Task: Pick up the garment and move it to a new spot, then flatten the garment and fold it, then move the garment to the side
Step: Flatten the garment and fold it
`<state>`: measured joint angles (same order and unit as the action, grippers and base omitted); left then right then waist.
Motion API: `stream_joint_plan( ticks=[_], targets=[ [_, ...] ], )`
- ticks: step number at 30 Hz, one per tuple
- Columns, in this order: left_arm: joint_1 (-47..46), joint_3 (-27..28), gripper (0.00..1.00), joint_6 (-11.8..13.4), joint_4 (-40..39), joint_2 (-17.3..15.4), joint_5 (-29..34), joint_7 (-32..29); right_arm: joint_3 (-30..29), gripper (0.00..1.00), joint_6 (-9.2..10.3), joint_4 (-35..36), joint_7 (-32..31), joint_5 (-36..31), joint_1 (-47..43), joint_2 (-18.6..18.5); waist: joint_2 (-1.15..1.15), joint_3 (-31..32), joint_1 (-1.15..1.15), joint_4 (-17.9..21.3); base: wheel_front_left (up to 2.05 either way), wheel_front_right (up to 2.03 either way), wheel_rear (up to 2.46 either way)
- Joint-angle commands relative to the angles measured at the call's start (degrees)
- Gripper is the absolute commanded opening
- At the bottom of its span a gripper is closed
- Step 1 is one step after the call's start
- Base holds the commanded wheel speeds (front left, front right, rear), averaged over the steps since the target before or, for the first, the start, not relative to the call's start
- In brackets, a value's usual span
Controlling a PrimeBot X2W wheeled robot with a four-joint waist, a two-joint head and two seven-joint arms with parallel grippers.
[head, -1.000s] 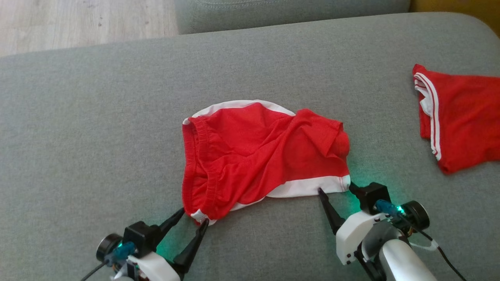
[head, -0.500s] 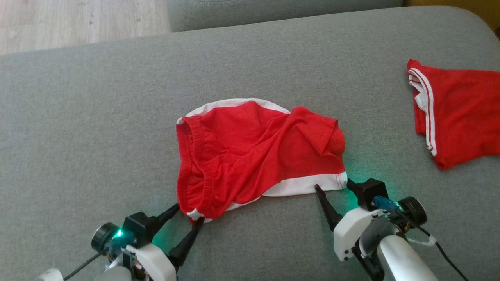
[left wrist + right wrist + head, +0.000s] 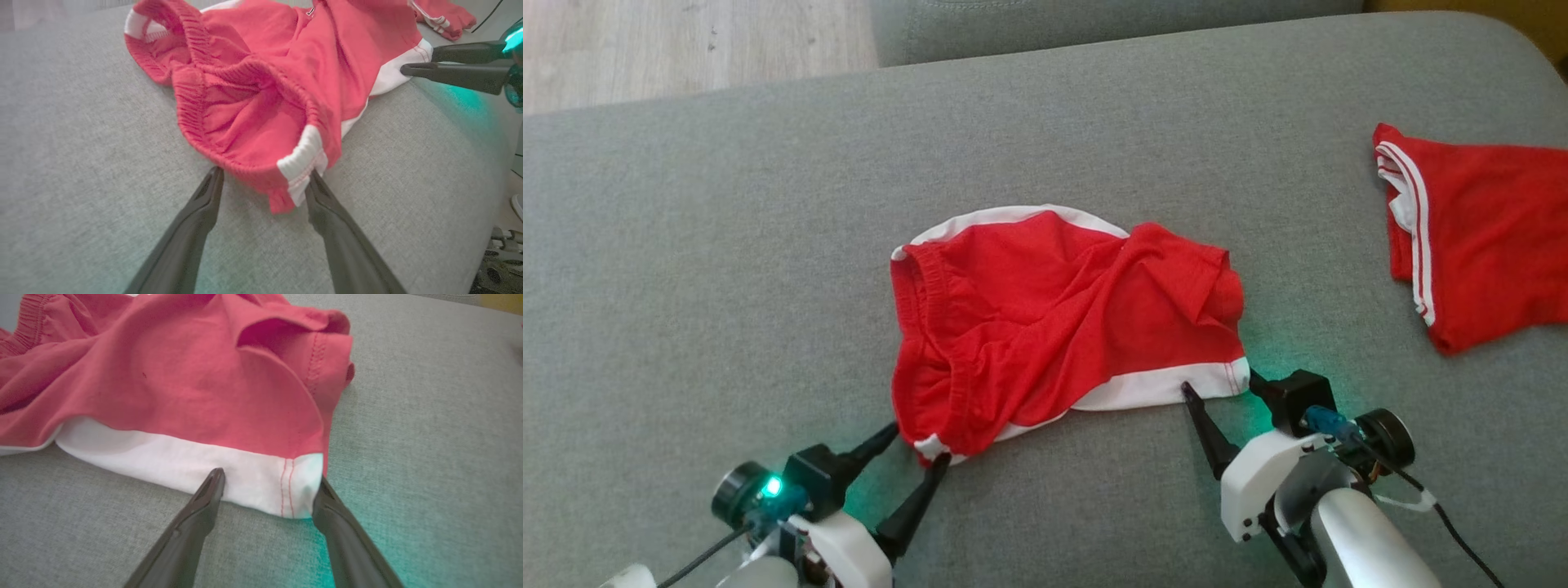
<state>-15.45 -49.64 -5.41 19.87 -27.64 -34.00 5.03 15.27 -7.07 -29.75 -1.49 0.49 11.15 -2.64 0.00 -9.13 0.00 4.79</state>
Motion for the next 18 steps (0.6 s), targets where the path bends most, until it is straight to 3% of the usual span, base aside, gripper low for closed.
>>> stream_joint_plan(
  ticks=[1,18],
  targets=[
    [-2.14,2.33,1.00,0.88,-2.17,-2.56,0.70,0.11,0.96,1.00,-0.42,1.33,0.70,0.10,1.65,-0.23,0.00,0.19,0.00,-0.13,0.00,0.00,0.00],
    [0.16,1.61,1.00,5.84,-12.90,-6.74,2.66,-3.94,0.90,1.00,-0.42,1.46,0.64,0.36,1.23,-0.23,0.00,0.97,0.00,-1.01,0.00,0.00,0.00]
  ],
)
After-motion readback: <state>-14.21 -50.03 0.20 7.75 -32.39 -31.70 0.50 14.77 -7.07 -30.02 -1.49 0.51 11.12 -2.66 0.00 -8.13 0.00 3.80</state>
